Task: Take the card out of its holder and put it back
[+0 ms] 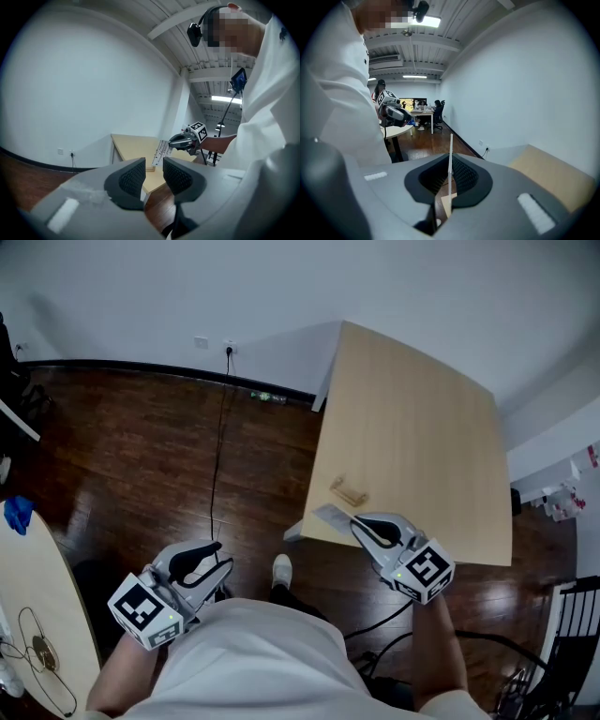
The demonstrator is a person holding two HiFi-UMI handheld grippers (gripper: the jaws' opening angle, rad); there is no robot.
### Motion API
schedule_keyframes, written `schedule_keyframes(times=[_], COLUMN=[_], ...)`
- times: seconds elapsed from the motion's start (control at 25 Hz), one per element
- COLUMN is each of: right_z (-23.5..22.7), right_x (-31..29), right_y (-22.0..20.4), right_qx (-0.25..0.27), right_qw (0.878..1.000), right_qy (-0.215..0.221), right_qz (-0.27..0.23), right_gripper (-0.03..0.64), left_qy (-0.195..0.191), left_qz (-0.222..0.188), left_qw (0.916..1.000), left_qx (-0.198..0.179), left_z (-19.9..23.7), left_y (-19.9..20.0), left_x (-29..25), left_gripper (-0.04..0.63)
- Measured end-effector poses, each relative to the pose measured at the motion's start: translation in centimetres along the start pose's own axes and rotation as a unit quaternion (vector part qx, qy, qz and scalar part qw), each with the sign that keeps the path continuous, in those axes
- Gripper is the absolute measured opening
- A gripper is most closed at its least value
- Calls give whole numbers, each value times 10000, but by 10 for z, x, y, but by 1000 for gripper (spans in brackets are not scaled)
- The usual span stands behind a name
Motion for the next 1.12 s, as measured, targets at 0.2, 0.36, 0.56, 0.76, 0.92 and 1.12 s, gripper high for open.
schedule_keyframes(times=[0.2, 0.36, 0.56, 0.76, 0.92, 1.12], right_z=[-54, -91, -122, -138, -150, -155], right_x=[0, -4, -13, -20, -26, -32], right_y=[-16, -27, -43, -56, -65, -74], right_qx=[-36, -74, -112, -196, -247, -265], right_qw=[10000, 9999, 9997, 9995, 9991, 9987], right_qy=[-67, -52, -22, 57, 133, 220], right_qz=[57, 85, 197, 259, 307, 377], right_gripper=[20, 20, 20, 20, 20, 20], left_qy=[-46, 25, 117, 191, 250, 281], left_qz=[45, 94, 142, 234, 290, 329], left_qw=[10000, 10000, 9998, 9995, 9993, 9990], left_qx=[-18, -24, -9, 8, 22, 59], left_z=[2, 6, 10, 10, 12, 15], left_y=[13, 24, 33, 35, 38, 37], left_x=[-37, -65, -87, -97, -106, -112], left_gripper=[124, 124, 124, 124, 124, 124])
Point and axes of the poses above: the fingertips, and each gripper's own axes: x backward along the fingers, z to its left, y out of its top, the point moved 10 cm from there along x, backward along the fingers, and after that the axes turned 5 degrees about -x, right-handed, at the moved point
